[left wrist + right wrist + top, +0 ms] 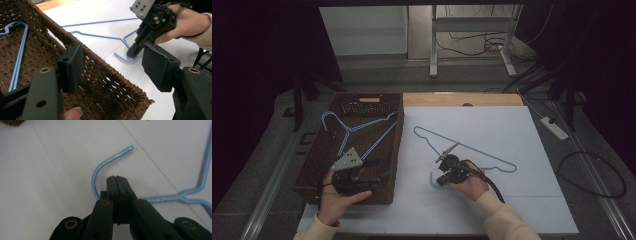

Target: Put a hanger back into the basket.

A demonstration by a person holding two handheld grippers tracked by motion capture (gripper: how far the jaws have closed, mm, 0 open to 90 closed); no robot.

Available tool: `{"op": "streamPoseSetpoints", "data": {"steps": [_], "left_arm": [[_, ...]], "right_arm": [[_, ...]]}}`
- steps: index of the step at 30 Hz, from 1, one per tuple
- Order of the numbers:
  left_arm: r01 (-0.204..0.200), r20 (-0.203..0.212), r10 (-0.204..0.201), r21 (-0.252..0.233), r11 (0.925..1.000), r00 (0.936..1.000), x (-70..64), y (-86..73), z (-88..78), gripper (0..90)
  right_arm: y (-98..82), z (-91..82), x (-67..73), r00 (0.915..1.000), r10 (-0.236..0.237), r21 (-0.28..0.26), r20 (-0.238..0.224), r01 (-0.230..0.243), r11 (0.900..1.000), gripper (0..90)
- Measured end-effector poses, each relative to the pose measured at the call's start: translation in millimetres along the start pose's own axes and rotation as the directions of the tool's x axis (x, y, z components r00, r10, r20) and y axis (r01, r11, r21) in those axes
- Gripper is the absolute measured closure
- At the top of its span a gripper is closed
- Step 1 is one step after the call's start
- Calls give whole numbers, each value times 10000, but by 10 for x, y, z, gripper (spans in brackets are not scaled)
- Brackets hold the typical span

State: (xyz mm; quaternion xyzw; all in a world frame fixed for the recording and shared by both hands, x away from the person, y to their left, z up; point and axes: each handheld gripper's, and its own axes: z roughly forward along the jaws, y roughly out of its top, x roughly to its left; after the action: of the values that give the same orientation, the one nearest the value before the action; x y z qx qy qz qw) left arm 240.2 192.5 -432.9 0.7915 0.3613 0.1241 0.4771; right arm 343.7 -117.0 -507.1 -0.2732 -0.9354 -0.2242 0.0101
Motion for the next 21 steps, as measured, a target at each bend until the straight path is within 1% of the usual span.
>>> {"op": "streamPoseSetpoints", "data": {"steps": [1, 2, 3, 4, 5, 6, 8, 9, 11, 16, 21], "left_arm": [[1, 0, -1, -5, 10000, 10000, 0, 0, -1, 349], [9, -8, -9, -5, 10000, 10000, 2, 0, 0, 349], [9, -8, -9, -5, 10000, 10000, 2, 0, 0, 349], [2, -1, -2, 15, 10000, 10000, 2, -1, 5, 349], [2, -1, -2, 15, 10000, 10000, 2, -1, 5, 350], [2, 1, -2, 25, 10000, 10000, 0, -2, 9, 350], [-4, 16, 4, 35, 10000, 10000, -9, -2, 19, 350], [-4, 16, 4, 35, 10000, 10000, -9, -2, 19, 350], [-10, 30, 10, 48, 10000, 10000, -13, 0, 28, 350], [-20, 41, 19, 91, 10000, 10000, -23, 3, 40, 350], [-38, 57, 37, 117, 9999, 10000, -30, 3, 53, 351]], "right_arm": [[0, 0, 0, 10000, 0, 0, 0, 0, 10000, 900], [-65, -36, 6, 10000, 33, 95, 12, -33, 9999, 900], [-65, -36, 6, 10000, 33, 95, 12, -33, 9999, 900], [-143, -77, -3, 9999, 123, 106, 18, -123, 9999, 900], [-143, -77, -3, 9999, 123, 106, 18, -123, 9999, 900], [-230, -123, -21, 9997, 238, 111, 18, -238, 9997, 900], [-317, -178, -41, 9995, 313, 160, 83, -314, 9994, 900], [-317, -178, -41, 9995, 313, 160, 83, -314, 9994, 900], [-420, -246, -69, 9988, 434, 237, 233, -439, 9988, 900], [-585, -351, -135, 9962, 745, 326, 459, -761, 9966, 900], [-754, -466, -212, 9908, 1088, 378, 805, -1121, 9930, 900]]}}
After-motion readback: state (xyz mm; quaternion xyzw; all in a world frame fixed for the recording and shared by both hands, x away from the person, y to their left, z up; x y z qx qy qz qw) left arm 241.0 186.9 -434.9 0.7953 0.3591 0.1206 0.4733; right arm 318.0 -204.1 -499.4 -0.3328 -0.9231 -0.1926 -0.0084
